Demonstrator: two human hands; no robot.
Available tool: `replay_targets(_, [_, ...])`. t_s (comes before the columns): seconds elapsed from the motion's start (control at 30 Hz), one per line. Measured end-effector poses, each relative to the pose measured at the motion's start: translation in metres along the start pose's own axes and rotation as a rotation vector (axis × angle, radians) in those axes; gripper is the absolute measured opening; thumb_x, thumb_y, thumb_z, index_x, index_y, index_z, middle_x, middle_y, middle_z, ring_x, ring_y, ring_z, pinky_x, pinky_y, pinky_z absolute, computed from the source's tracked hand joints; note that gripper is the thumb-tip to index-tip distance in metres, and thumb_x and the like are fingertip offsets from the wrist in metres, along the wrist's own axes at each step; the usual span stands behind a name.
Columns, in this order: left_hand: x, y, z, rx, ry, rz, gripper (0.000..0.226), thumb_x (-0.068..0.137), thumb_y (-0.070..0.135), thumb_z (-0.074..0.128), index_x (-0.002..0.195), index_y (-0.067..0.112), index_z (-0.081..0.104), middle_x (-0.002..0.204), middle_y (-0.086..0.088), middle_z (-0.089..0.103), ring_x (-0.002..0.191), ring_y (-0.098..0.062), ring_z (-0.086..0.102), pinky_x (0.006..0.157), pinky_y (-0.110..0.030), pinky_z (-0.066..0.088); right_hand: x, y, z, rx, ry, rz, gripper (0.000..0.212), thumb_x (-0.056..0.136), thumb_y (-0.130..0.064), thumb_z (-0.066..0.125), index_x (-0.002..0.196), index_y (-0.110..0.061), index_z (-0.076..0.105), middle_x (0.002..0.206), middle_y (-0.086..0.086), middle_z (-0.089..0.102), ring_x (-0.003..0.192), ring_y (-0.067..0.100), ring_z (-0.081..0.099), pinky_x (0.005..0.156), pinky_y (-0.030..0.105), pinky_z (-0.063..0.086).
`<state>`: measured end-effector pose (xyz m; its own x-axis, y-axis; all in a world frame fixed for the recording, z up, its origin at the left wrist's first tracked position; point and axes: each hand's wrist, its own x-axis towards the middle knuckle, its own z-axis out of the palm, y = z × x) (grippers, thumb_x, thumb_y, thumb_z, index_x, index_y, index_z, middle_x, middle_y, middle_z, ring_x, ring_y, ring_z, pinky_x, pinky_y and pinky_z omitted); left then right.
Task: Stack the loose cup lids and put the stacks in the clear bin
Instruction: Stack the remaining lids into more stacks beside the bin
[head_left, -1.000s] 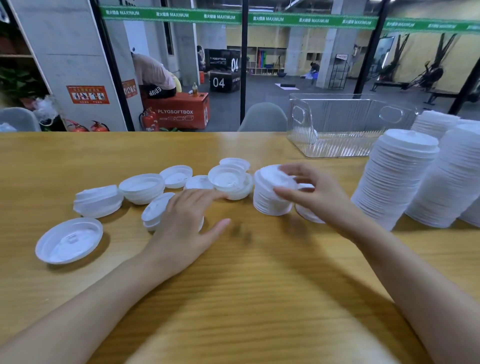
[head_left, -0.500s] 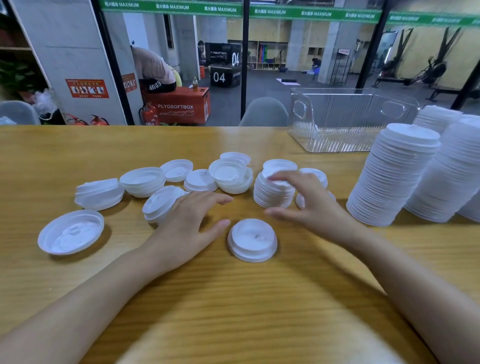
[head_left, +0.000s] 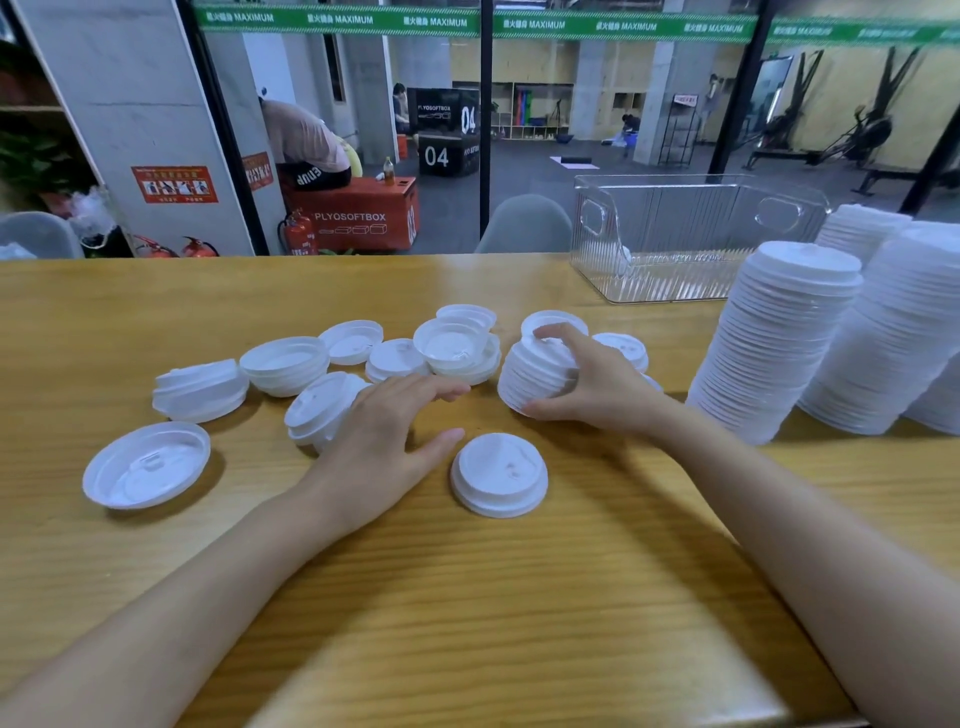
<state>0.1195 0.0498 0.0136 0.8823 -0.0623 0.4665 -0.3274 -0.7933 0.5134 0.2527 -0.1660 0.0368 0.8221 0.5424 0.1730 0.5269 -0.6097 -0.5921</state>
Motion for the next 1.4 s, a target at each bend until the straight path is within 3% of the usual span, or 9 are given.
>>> replay_targets(0.1, [0.000, 0.007, 0.000, -0.039, -0.094, -0.030, 0.059, 0.073, 0.067, 0.057, 0.127, 0.042, 0.051, 0.115, 0.024, 0.060, 0.114, 0.008, 0.050, 0.092, -0.012, 0.035, -0.019, -0.002, -0.011, 0.250, -0.014, 0.002, 0.070, 0.075, -0.031, 0.085, 0.133, -0.038, 0.046, 0.116, -0.005, 0.058, 0.098, 0.009, 0.059, 0.080, 0.022, 0.049])
replay_targets(0.27, [-0.005, 0.015, 0.007, 0.013, -0.279, -0.044, 0.084, 0.060, 0.079, 0.063, 0.135, 0.049, 0.040, 0.122, 0.030, 0.056, 0.122, 0.005, 0.044, 0.105, -0.022, 0.032, -0.046, 0.000, -0.017, 0.456, -0.071, 0.022, 0.072, 0.060, -0.056, 0.079, 0.126, -0.049, 0.051, 0.114, -0.008, 0.065, 0.096, 0.006, 0.064, 0.081, 0.021, 0.048])
replay_targets(0.4, [-0.003, 0.026, 0.009, -0.227, -0.150, -0.091, 0.078, 0.071, 0.060, 0.077, 0.138, 0.034, 0.046, 0.129, 0.021, 0.057, 0.117, 0.010, 0.050, 0.097, -0.006, 0.035, -0.056, -0.003, -0.016, 0.562, -0.113, -0.024, 0.068, 0.070, -0.035, 0.079, 0.132, -0.038, 0.050, 0.109, -0.007, 0.067, 0.094, 0.004, 0.065, 0.078, 0.020, 0.049])
replay_targets(0.6, [0.001, 0.030, 0.004, -0.365, -0.143, -0.115, 0.070, 0.073, 0.037, 0.080, 0.136, 0.022, 0.052, 0.122, 0.011, 0.065, 0.114, 0.005, 0.057, 0.100, -0.010, 0.038, -0.059, -0.015, 0.000, 0.422, -0.154, -0.164, 0.072, 0.075, -0.010, 0.084, 0.132, -0.031, 0.044, 0.126, -0.005, 0.059, 0.113, 0.002, 0.058, 0.091, 0.020, 0.049])
replay_targets(0.8, [-0.002, 0.020, -0.001, -0.333, -0.192, -0.121, 0.069, 0.067, 0.020, 0.088, 0.126, 0.029, 0.055, 0.114, 0.005, 0.068, 0.106, -0.004, 0.064, 0.097, -0.016, 0.046, -0.064, -0.017, 0.007, 0.312, -0.184, -0.271, 0.077, 0.071, -0.025, 0.080, 0.139, -0.030, 0.045, 0.137, -0.012, 0.051, 0.128, 0.007, 0.049, 0.104, 0.033, 0.046])
replay_targets(0.93, [-0.003, 0.017, 0.002, -0.279, -0.220, -0.136, 0.089, 0.057, 0.047, 0.083, 0.136, 0.020, 0.053, 0.118, 0.001, 0.067, 0.110, -0.009, 0.064, 0.104, -0.034, 0.047, -0.064, -0.011, 0.010, 0.268, -0.202, -0.280, 0.080, 0.075, -0.014, 0.086, 0.141, -0.031, 0.045, 0.140, -0.011, 0.049, 0.133, 0.005, 0.043, 0.107, 0.034, 0.043])
replay_targets(1.03, [-0.005, 0.016, 0.003, -0.260, -0.240, -0.137, 0.093, 0.055, 0.052, 0.079, 0.137, 0.018, 0.052, 0.119, 0.002, 0.067, 0.110, -0.012, 0.064, 0.104, -0.040, 0.047, -0.064, -0.010, 0.012, 0.268, -0.220, -0.285, 0.079, 0.074, -0.013, 0.085, 0.140, -0.033, 0.044, 0.141, -0.011, 0.048, 0.132, -0.002, 0.041, 0.103, 0.020, 0.043])
replay_targets(1.2, [-0.005, 0.014, 0.003, -0.219, -0.265, -0.141, 0.087, 0.057, 0.042, 0.085, 0.135, 0.023, 0.052, 0.118, 0.001, 0.066, 0.109, -0.010, 0.063, 0.102, -0.033, 0.048, -0.066, -0.012, 0.014, 0.240, -0.217, -0.321, 0.081, 0.071, -0.014, 0.087, 0.136, -0.034, 0.043, 0.142, -0.012, 0.047, 0.126, -0.015, 0.038, 0.096, 0.005, 0.036])
replay_targets(1.4, [-0.005, 0.013, 0.002, -0.176, -0.310, -0.125, 0.079, 0.069, 0.025, 0.088, 0.137, 0.028, 0.047, 0.118, 0.007, 0.062, 0.104, 0.003, 0.057, 0.093, -0.009, 0.042, -0.066, -0.012, 0.013, 0.224, -0.254, -0.316, 0.088, 0.067, -0.031, 0.086, 0.139, -0.041, 0.037, 0.145, -0.017, 0.044, 0.132, -0.011, 0.037, 0.102, 0.007, 0.033])
